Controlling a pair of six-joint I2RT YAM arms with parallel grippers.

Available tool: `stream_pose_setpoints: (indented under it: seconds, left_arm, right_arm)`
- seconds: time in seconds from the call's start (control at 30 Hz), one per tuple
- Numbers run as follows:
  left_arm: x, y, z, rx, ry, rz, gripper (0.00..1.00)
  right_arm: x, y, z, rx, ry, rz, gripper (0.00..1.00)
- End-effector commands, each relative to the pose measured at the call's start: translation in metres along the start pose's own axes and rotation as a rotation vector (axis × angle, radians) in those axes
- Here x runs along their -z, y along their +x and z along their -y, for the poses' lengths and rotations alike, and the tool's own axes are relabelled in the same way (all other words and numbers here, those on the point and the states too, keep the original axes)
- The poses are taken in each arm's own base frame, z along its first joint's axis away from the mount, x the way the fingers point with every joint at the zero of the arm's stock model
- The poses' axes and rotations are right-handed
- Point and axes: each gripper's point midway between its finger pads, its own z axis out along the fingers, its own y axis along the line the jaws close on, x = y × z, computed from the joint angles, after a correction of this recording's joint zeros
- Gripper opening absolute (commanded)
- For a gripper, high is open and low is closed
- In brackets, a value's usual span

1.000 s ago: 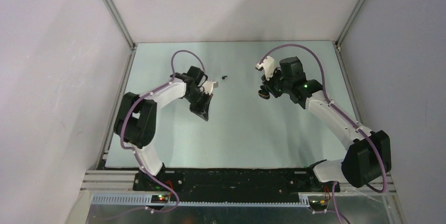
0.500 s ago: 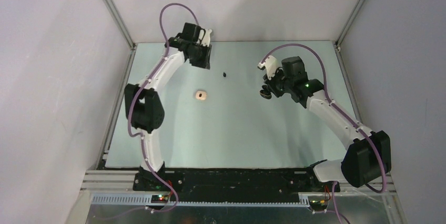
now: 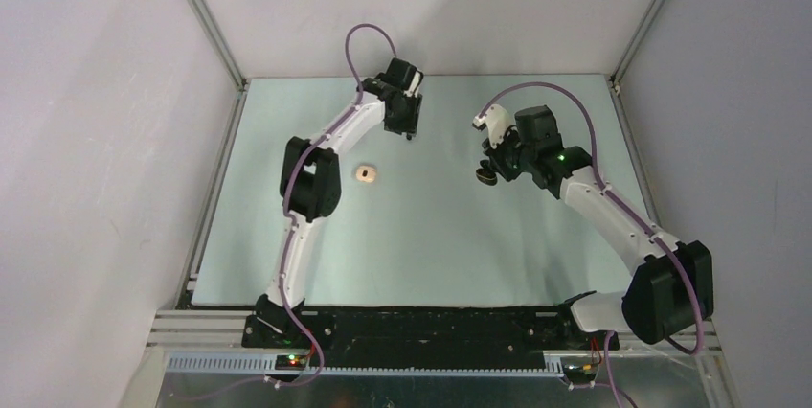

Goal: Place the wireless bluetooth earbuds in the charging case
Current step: Pick up the earbud from the center of the board.

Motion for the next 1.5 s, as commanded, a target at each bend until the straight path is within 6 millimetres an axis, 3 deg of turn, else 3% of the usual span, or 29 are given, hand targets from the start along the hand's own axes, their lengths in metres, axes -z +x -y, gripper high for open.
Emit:
stream_pose_setpoints:
  seconds: [0.0,0.13,0.3,0.47,0.73,1.33,1.47]
  left_arm:
    - [0.005,-0.047,-0.009,0.095,-0.096,0.162,0.46]
    - [-0.009,-0.049,-0.016,0.124,-0.142,0.174,0.48]
    - [-0.028,-0.042,-0.007,0.116,-0.090,0.144,0.45]
    - [-0.036,-0.041,-0.001,0.112,-0.051,0.137,0.43]
    - [-0.047,-0.036,-0.007,0.126,-0.076,0.124,0.44]
    - [-0.056,-0.026,-0.019,0.200,-0.069,0.089,0.35]
    - [-0.055,-0.026,-0.023,0.202,-0.078,0.087,0.27]
  right_arm:
    - [0.012,-0.008,0.002,-0.008,0.017,0.034,0.00]
    - [0.014,-0.008,0.003,-0.004,0.023,0.031,0.00]
    - [0.014,-0.009,0.003,-0.008,0.024,0.029,0.00]
    - [0.010,-0.010,0.003,-0.012,0.022,0.032,0.00]
    - [0.004,-0.011,0.002,-0.018,0.013,0.030,0.00]
    - [0.000,-0.017,0.006,-0.015,0.021,0.036,0.00]
    - [0.000,-0.016,0.005,-0.017,0.019,0.034,0.00]
